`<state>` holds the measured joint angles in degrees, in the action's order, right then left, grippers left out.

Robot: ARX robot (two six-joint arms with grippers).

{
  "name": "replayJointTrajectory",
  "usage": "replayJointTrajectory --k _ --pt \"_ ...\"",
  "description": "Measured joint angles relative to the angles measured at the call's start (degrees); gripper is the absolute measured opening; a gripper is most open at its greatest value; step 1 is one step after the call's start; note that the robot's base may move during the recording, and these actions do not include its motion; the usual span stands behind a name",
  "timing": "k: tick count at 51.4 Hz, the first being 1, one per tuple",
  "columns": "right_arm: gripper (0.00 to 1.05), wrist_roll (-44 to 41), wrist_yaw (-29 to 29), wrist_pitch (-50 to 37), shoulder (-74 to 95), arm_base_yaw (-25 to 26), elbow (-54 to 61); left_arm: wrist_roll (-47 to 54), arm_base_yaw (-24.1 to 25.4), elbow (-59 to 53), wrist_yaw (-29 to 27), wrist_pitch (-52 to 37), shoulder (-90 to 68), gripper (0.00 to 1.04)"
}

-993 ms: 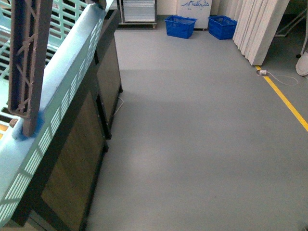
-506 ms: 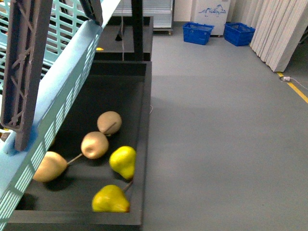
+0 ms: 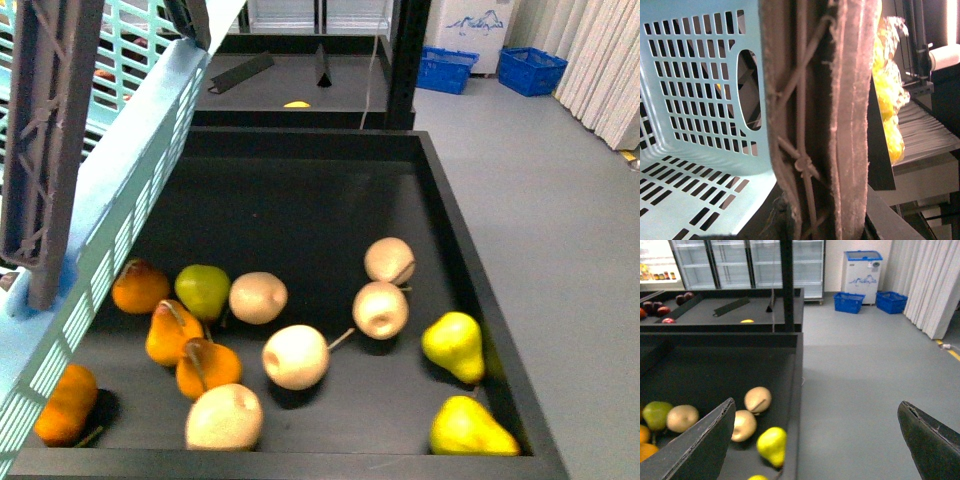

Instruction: Pick mango and avocado into basket

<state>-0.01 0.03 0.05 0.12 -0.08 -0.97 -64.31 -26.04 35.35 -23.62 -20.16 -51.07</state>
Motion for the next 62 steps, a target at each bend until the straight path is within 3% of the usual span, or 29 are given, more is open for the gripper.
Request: replayJointTrajectory --k 62 --pt "0.96 0.0 -0.09 0.04 0.04 0.0 0.0 0.02 0.02 0.02 -0.15 -0.02 0.0 0.17"
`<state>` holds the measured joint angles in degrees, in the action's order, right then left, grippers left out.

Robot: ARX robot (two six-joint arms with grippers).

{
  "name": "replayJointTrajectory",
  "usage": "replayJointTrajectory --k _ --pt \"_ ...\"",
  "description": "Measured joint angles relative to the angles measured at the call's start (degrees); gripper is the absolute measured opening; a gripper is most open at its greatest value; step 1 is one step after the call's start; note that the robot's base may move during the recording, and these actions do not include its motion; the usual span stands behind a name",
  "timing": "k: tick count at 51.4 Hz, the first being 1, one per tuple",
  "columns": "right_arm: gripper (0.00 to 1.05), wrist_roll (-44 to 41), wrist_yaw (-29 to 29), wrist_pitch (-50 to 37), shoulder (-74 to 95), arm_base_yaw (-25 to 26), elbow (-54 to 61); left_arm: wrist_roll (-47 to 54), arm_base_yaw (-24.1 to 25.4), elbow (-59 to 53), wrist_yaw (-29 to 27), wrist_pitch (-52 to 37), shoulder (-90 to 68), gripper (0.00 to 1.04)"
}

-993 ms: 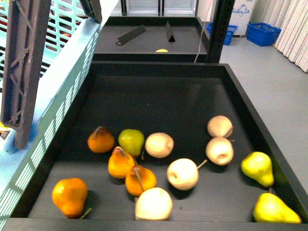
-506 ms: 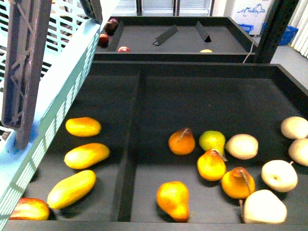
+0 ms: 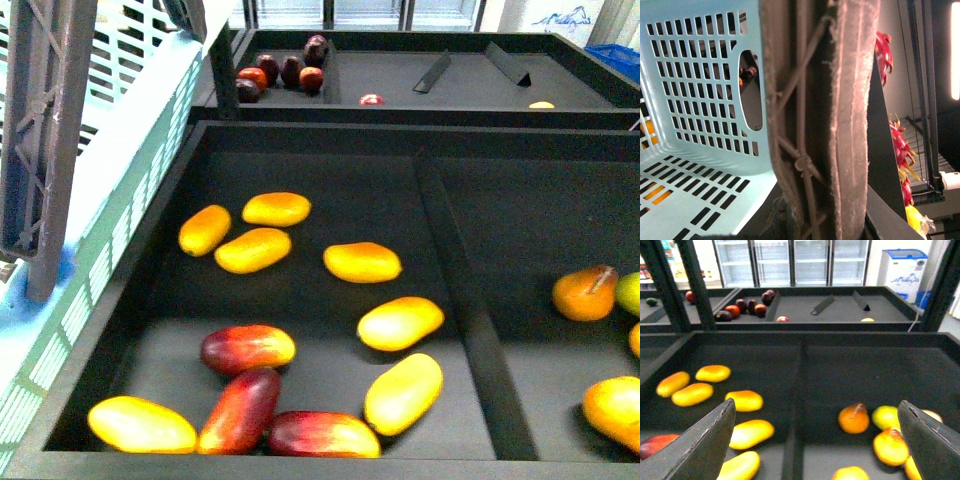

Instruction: Pick mango and avocado into basket

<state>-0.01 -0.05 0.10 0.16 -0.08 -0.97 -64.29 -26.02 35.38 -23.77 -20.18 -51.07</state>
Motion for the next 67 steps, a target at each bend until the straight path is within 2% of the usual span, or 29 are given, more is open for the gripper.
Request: replayJointTrajectory --k 48,49,51,54,56,67 --pt "0.96 0.0 -0.17 0.0 0.0 0.07 0.0 0.74 0.33 0.04 -0.02 0.04 0.15 0.17" --pt "0.96 0.0 -0.17 0.0 0.0 0.07 0.0 0.85 0.37 0.46 0.59 1.7 -0.11 0.17" --pt "0.96 0.0 -0.13 0.0 0.0 0.07 0.0 1.92 0.72 3.89 3.04 11.15 -1.03 0.17" --pt "0.96 0.0 -0.09 0.0 0.0 0.07 0.0 9.22 2.34 9.88 8.55 25.55 -3.69 0.17" --pt "0.96 0.0 -0.09 0.0 0.0 0.07 0.0 13.09 3.56 11.1 11.61 29.97 -5.01 0.17" --pt "0.96 0.0 0.02 0.0 0.0 0.07 0.0 25.38 11.21 11.43 26.21 25.46 -15.17 0.17"
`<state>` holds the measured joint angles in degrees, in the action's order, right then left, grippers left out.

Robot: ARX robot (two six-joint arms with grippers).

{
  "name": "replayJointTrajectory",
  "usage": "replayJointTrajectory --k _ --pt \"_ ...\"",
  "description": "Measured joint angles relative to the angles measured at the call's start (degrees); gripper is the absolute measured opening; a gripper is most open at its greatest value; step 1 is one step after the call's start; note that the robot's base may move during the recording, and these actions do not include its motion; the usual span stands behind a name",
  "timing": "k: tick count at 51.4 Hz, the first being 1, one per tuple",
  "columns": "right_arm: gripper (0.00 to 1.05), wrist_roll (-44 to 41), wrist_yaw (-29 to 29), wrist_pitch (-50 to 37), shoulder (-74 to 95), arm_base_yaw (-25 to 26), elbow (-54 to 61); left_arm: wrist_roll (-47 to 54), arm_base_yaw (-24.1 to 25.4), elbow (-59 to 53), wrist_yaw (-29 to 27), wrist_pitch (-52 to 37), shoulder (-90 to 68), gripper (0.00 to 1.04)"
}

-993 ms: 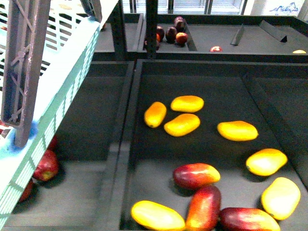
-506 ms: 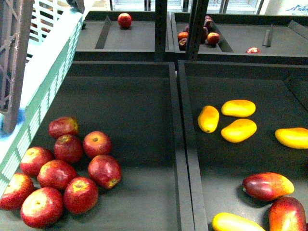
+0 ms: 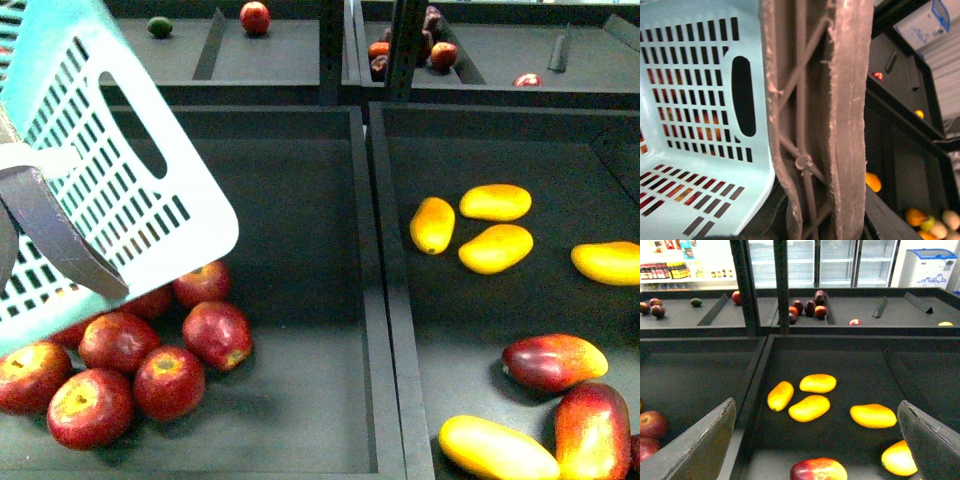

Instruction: Pick mango and avocado into basket

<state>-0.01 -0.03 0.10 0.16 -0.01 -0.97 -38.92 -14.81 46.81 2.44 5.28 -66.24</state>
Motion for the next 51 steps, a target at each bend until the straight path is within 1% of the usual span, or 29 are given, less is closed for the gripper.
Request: replayJointTrajectory --k 3,6,9,12,19,26,29,37,44,48,49,50,51 --pt "0.96 0.0 0.0 0.0 0.0 0.0 0.0 5.14 1.33 1.01 3.82 -0.83 -2.67 0.17" --pt "0.96 0.0 0.0 0.0 0.0 0.0 0.0 9.86 2.03 3.1 9.31 -1.49 -5.92 0.17" --pt "0.96 0.0 0.0 0.0 0.0 0.0 0.0 14.1 1.73 6.67 17.75 -2.73 -9.97 0.17" --pt "0.96 0.0 0.0 0.0 0.0 0.0 0.0 15.93 0.79 9.64 23.39 -2.91 -12.61 0.17" --pt "0.96 0.0 0.0 0.0 0.0 0.0 0.0 18.23 -2.05 15.91 32.37 -2.01 -18.1 0.17" --pt "0.96 0.0 0.0 0.0 0.0 0.0 0.0 18.23 -4.72 20.98 37.66 -1.42 -23.71 0.17" --pt "0.96 0.0 0.0 0.0 0.0 0.0 0.0 17.2 -6.29 23.63 38.84 -1.99 -26.77 0.17" --pt "0.96 0.0 0.0 0.0 0.0 0.0 0.0 13.99 -10.51 29.77 39.08 -4.9 -32.09 0.17" --pt "0.96 0.0 0.0 0.0 0.0 0.0 0.0 10.05 -12.68 30.8 39.65 -8.63 -32.92 0.17" --pt "0.96 0.02 -0.22 0.09 0.09 0.04 -0.02 10.4 -13.66 31.28 38.56 -6.82 -32.92 0.17" --pt "0.96 0.2 -2.27 1.79 1.09 0.63 -0.57 10.82 -13.77 31.47 37.99 -5.88 -32.92 0.17" --pt "0.96 0.02 -6.86 6.38 3.89 2.49 -2.45 11.23 -13.86 31.65 37.68 -4.59 -32.92 0.17" --pt "0.96 -0.42 -9.4 8.81 6.86 4.24 -3.72 11.39 -13.86 31.69 37.44 -4.04 -32.92 0.17"
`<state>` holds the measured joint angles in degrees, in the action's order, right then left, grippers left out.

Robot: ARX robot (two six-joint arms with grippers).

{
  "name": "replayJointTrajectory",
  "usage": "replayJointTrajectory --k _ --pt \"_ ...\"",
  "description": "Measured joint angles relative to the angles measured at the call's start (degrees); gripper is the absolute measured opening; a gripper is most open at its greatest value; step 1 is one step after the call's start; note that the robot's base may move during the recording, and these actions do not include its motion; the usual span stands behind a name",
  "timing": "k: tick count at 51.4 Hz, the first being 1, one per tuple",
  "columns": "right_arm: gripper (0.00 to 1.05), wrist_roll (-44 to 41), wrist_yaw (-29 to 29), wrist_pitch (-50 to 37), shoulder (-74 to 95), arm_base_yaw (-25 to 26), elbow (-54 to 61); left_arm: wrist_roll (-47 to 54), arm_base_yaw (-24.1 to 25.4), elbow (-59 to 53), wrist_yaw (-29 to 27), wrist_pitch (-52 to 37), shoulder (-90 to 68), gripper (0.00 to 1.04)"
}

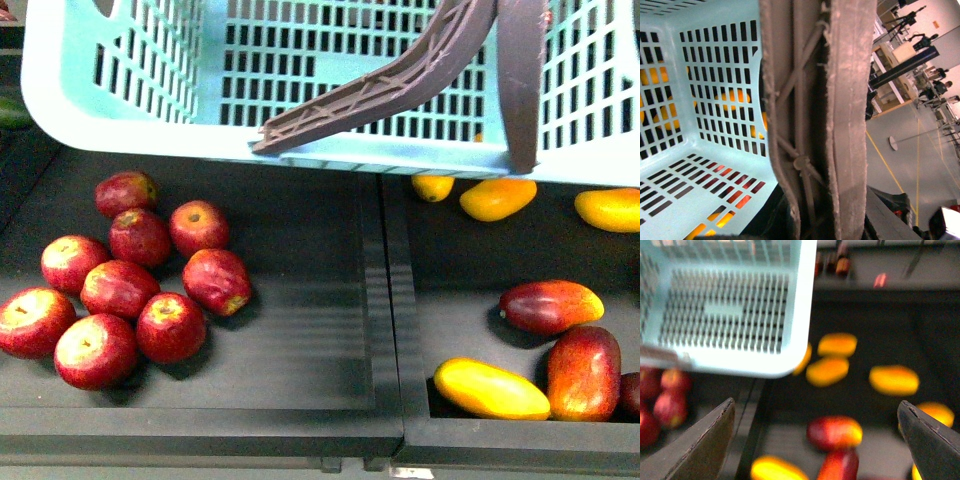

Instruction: Pick mango and avocado into basket

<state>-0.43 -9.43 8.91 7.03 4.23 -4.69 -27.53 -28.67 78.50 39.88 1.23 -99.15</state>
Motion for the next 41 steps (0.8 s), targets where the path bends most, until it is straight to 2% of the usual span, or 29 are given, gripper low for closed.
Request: replayJointTrajectory --k 1,5,8,14,20,28,34,41 --pt "0.96 -1.22 -3.87 0.92 5.62 2.95 -1.44 0.04 0.0 0.0 -0.37 0.46 0.0 0.17" --pt "0.96 -7.02 -8.07 -6.25 23.39 12.31 -4.28 0.26 -0.04 0.0 -0.92 0.72 -0.02 0.17" --pt "0.96 -13.64 -8.11 -14.49 39.39 19.19 -8.39 0.57 0.24 0.0 -1.07 0.72 -0.02 0.17" --pt "0.96 -22.49 -3.32 -22.64 62.23 24.11 -16.5 1.05 0.44 0.02 -1.05 0.72 -0.02 0.17" --pt "0.96 -30.25 -2.21 -23.43 81.37 23.5 -24.41 1.09 0.2 0.02 -0.87 0.72 -0.02 0.17" --pt "0.96 -39.71 -7.65 -22.27 91.1 20.17 -27.61 1.07 0.09 0.02 -0.83 0.72 -0.02 0.17" --pt "0.96 -55.67 -12.02 -20.87 98.82 16.9 -29.77 1.09 0.13 0.02 -0.74 0.72 -0.02 0.17" --pt "0.96 -71.47 -8.61 -24.06 109.24 13.55 -34.32 1.11 0.22 0.02 -0.98 0.72 -0.02 0.17"
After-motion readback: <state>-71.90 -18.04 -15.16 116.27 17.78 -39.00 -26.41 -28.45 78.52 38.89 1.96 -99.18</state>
